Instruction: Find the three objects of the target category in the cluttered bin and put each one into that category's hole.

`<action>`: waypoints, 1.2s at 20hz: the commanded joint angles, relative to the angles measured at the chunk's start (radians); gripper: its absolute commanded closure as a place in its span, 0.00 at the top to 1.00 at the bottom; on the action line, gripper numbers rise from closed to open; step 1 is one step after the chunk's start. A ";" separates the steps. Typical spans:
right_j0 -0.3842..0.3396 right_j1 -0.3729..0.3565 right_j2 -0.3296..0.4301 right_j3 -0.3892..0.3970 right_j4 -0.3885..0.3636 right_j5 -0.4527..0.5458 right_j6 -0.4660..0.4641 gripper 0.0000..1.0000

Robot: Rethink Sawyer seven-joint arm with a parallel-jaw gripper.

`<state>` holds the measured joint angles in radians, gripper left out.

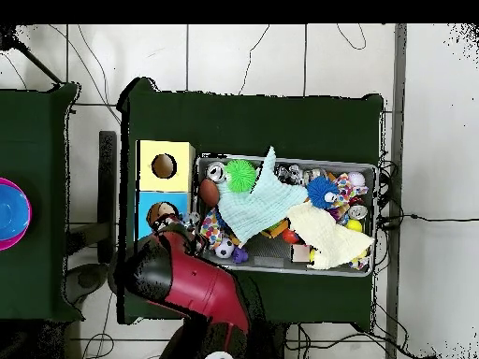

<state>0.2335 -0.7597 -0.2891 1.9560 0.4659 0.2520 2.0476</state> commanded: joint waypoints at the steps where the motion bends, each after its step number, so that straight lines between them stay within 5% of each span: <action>1: 0.000 0.058 0.105 -0.008 -0.017 -0.031 0.152 0.00; 24: 0.122 0.084 0.009 -0.069 0.031 0.060 0.228 0.00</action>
<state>0.3428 -0.7167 -0.3044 1.9454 0.4663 0.2485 2.0476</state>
